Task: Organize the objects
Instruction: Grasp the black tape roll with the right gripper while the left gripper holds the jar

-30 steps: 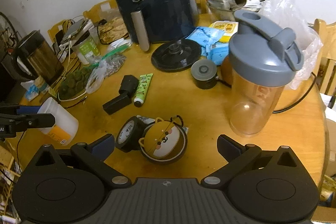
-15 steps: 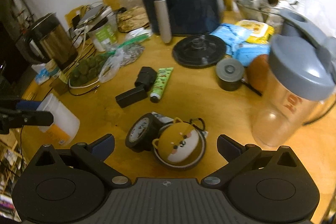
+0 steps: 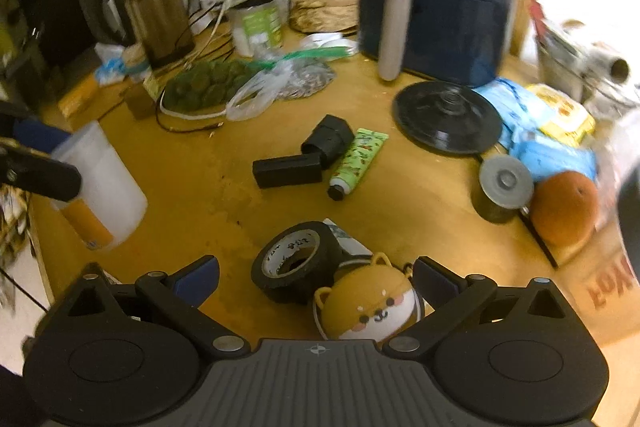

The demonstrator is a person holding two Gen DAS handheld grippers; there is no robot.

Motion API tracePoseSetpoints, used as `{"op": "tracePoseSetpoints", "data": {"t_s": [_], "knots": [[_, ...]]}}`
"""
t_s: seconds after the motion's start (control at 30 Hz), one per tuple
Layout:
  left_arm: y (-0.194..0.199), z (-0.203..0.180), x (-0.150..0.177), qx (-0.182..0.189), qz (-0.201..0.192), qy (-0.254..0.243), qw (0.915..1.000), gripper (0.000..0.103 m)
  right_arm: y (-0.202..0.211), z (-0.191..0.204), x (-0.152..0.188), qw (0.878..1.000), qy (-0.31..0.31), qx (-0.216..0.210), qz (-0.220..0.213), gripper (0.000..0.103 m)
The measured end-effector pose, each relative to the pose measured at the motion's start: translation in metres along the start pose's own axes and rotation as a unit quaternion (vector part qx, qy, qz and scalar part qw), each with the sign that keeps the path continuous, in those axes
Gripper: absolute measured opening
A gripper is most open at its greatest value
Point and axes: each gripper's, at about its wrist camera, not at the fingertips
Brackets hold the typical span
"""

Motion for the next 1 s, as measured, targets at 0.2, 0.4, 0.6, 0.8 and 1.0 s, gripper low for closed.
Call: {"op": "tracePoseSetpoints", "data": {"t_s": [0.2,0.4,0.6,0.8,1.0], "knots": [[0.003,0.008,0.004,-0.005,0.003,0.010,0.9999,0.053,-0.020,0.014,-0.007,0.998,0.066,0.000,0.017,0.094],[0.006,0.018,0.005,-0.012,0.005,0.021,0.9997,0.053,-0.041,0.029,-0.013,0.991,0.132,0.004,0.035,0.088],[0.005,0.024,0.006,-0.016,0.008,0.027,0.9995,0.053,-0.064,0.039,-0.014,0.980,0.187,0.013,0.065,0.082],[0.002,0.025,0.005,-0.018,0.011,0.027,0.9994,0.053,-0.081,0.052,-0.015,0.967,0.241,0.029,0.075,0.076],[0.000,0.022,0.004,-0.015,0.012,0.022,0.9996,0.053,-0.077,0.056,-0.017,0.965,0.251,0.041,0.066,0.075]]}}
Point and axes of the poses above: each gripper's, at about its wrist camera, not at the fingertips, and y roughly against the way its jaws point, z to its left, x to its underside, and after that the axes turned 9 degrees about y, right-handed
